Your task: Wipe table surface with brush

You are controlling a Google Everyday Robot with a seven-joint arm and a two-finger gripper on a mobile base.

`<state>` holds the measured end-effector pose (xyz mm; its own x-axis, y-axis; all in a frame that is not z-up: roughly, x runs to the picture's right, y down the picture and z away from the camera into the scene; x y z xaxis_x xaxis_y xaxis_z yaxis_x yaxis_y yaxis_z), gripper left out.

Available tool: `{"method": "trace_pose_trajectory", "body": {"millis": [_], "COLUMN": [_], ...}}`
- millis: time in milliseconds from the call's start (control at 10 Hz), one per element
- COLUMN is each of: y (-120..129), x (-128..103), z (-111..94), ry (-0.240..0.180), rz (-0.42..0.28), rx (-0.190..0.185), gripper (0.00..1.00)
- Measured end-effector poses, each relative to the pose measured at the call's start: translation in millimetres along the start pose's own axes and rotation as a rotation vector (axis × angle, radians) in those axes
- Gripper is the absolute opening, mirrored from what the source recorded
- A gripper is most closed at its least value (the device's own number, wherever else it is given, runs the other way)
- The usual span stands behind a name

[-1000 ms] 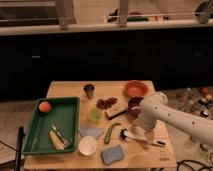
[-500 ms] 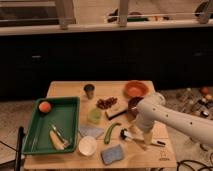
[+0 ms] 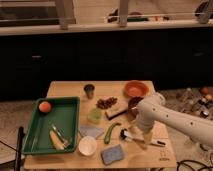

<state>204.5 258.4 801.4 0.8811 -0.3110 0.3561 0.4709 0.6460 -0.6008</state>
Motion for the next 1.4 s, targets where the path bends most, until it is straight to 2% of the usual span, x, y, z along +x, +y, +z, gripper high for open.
{"method": "trace_pose_trajectory", "body": {"millis": [400, 1200, 1400], "y": [5.0, 28.2, 33.7], "x": [0.7, 20.0, 24.2], "z": [-1.5, 2.7, 3.2], "ry": [0.001, -0.016, -0.018], "rz": [0.025, 0.162, 0.183], "rx": [0.005, 0.038, 0.044], "gripper": [0.80, 0.80, 0.75]}}
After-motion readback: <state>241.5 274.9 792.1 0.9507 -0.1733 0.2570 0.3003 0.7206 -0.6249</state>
